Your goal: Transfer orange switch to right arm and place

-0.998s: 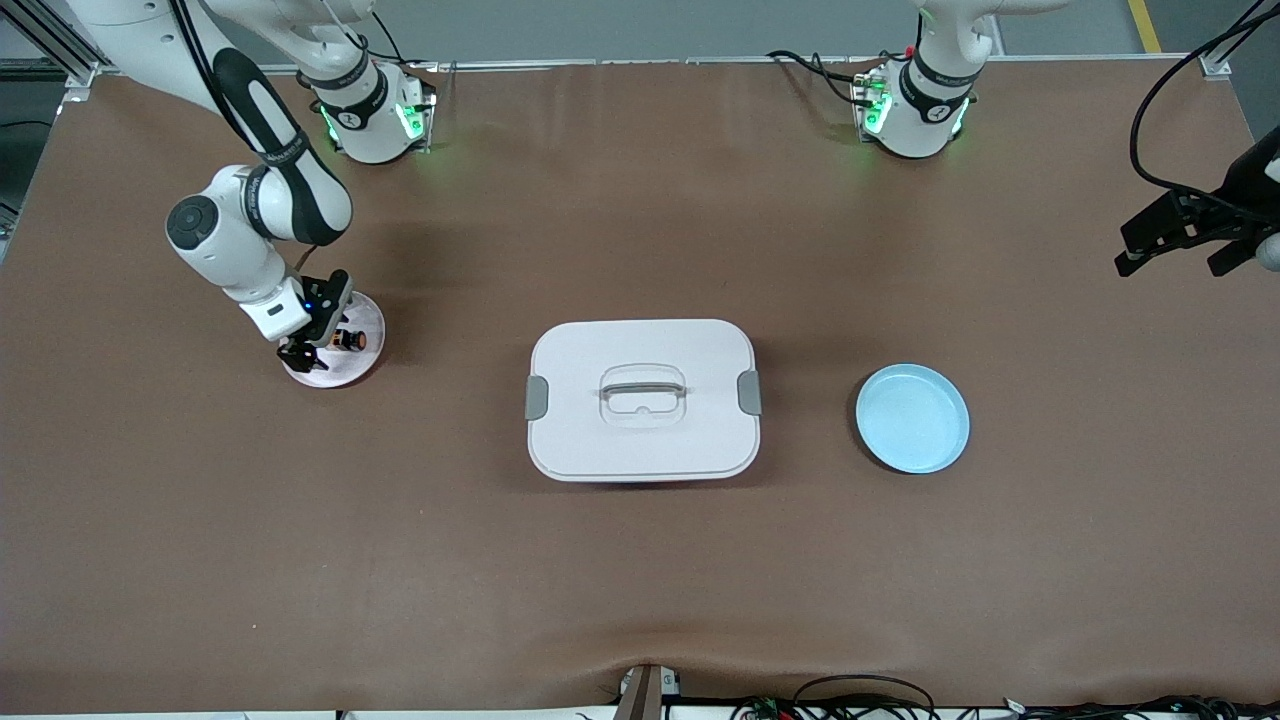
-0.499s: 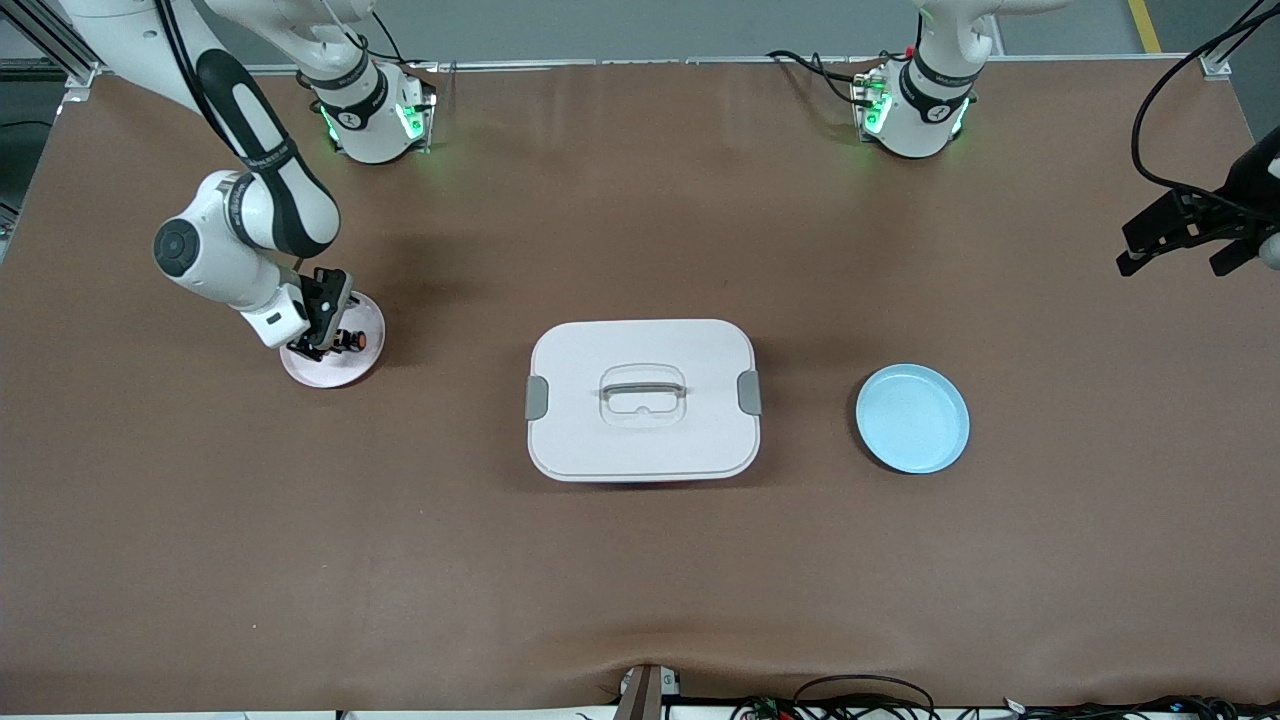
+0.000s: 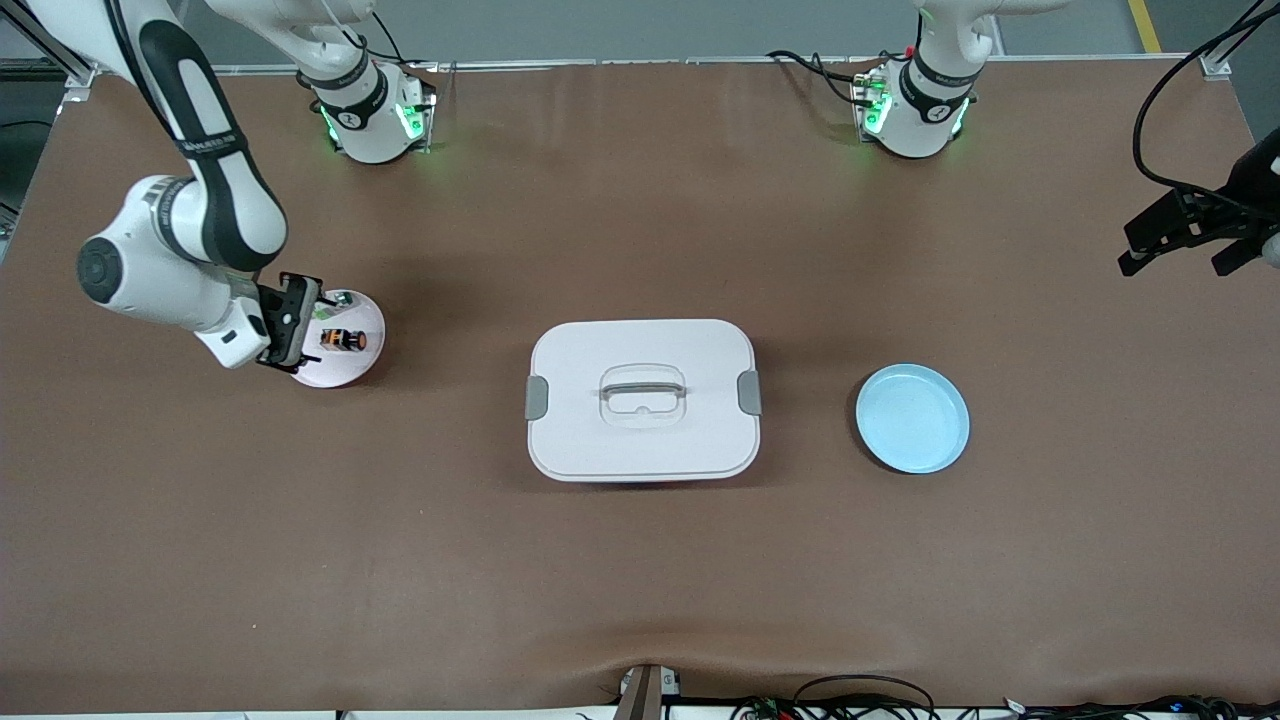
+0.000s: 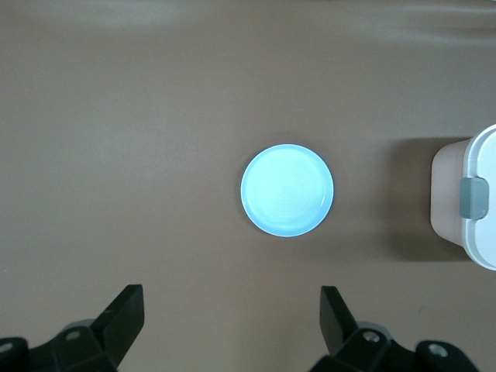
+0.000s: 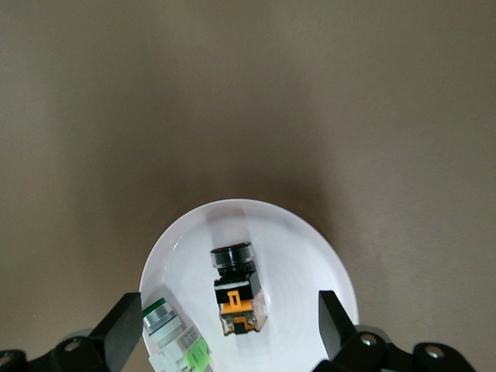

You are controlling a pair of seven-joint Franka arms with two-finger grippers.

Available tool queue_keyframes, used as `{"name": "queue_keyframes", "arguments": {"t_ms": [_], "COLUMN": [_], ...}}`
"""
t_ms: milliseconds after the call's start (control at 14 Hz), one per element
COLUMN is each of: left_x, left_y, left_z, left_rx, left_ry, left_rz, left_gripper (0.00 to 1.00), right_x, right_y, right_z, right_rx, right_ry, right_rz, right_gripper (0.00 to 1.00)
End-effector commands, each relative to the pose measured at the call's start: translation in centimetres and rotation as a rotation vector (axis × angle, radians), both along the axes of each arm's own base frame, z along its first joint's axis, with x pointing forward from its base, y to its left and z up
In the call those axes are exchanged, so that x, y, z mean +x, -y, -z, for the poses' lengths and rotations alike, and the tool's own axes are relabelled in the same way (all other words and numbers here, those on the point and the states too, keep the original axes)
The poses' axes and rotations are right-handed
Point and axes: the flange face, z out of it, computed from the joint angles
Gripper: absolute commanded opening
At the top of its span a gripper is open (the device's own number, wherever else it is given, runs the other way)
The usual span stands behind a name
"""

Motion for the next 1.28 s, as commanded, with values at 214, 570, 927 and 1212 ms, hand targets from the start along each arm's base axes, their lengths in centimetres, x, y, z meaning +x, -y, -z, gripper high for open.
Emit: {"name": "queue_keyframes", "arguments": {"t_ms": [214,570,927,1212], "left_x": [0.3,0.3,0.3,0.3], "left_y": [0.1,0.1,0.0,0.1], "left_z": [-0.5,-0.4,-0.6,-0.6], "left_rx": [0.017,0.017,0.019,0.019], "left_ry": [-0.005,-0.006,-0.003,-0.001], "left_rz": [0.011,0.012,0.012,0.014], "left_gripper": [1.0,1.0,1.0,1.0], "right_x": [4.5,8.3,9.8,10.1], "right_y": [1.0,-2.3,-1.4,1.0], "right_z": [-9.6,-19.8,-25.6,-30.2], "right_rx": [-0.112,-0.308,-0.29,-0.288], "right_ry": [-0.116,-0.041,0.046,0.064], "right_rz": [0.31,0.583,0.796,0.979], "right_gripper": [1.0,1.0,1.0,1.0]}}
